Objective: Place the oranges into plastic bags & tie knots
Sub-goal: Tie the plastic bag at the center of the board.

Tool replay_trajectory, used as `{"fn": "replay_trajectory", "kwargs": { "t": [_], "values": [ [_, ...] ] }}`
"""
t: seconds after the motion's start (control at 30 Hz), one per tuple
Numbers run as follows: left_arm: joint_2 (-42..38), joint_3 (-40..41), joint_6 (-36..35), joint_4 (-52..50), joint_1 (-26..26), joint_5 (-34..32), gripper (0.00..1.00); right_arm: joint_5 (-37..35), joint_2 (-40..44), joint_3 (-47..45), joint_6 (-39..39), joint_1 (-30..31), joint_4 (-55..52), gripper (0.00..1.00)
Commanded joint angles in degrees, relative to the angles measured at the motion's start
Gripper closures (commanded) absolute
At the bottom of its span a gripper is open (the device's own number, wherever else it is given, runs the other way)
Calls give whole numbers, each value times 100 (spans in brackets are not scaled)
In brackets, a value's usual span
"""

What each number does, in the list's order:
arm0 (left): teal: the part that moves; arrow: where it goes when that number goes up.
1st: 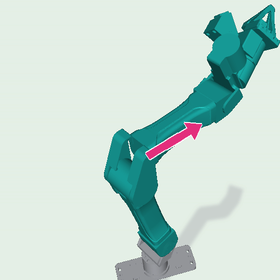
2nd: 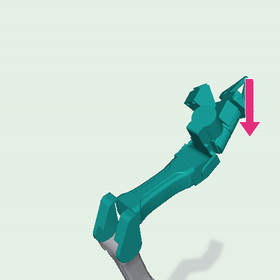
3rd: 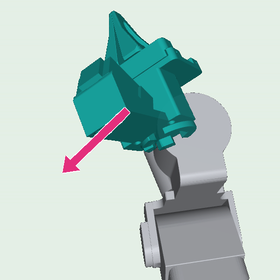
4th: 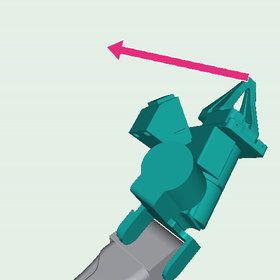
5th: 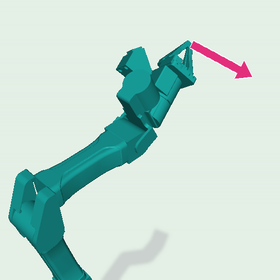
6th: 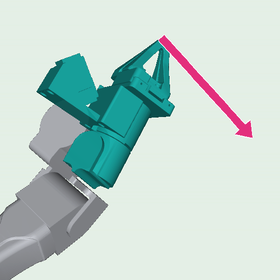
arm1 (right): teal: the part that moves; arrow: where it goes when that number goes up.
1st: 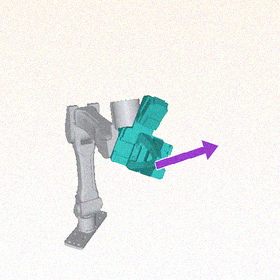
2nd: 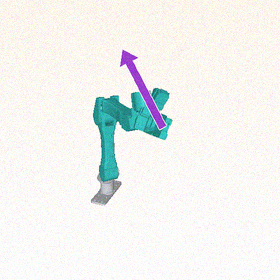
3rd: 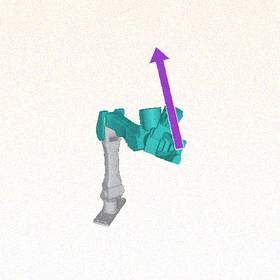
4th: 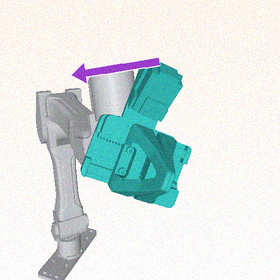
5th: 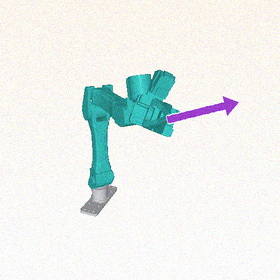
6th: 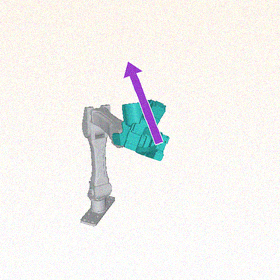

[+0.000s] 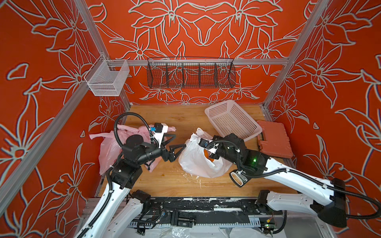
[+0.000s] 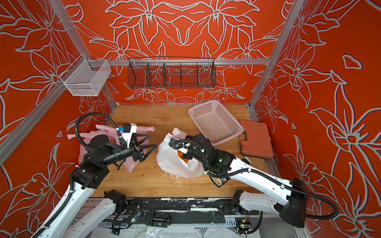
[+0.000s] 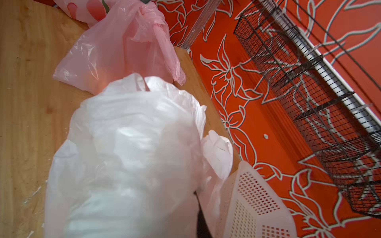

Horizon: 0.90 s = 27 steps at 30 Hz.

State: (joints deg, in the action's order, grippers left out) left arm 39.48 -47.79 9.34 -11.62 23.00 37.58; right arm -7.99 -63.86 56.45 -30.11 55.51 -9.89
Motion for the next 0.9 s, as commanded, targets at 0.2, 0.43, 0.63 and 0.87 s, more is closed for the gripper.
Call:
{"fn": "replay_trajectory", "kwargs": {
  "t": [0.2, 0.43, 0.63, 0.87],
  "values": [
    [783, -11, -1856, 1021, 2612, -883, 37, 788, 96, 727, 1209, -306, -1064, 100],
    [1656, 41, -1897, 2161, 2941, -1466, 60, 1279, 149, 1048, 1749, -560, -1559, 100],
    [2288, 55, -2363, 2421, 3258, -2436, 58, 1457, 164, 1131, 1995, -618, -1632, 100],
    [2692, 479, -2446, 3115, 3421, -4411, 58, 1274, 104, 1274, 2547, -637, -1772, 100]
  ]
}}
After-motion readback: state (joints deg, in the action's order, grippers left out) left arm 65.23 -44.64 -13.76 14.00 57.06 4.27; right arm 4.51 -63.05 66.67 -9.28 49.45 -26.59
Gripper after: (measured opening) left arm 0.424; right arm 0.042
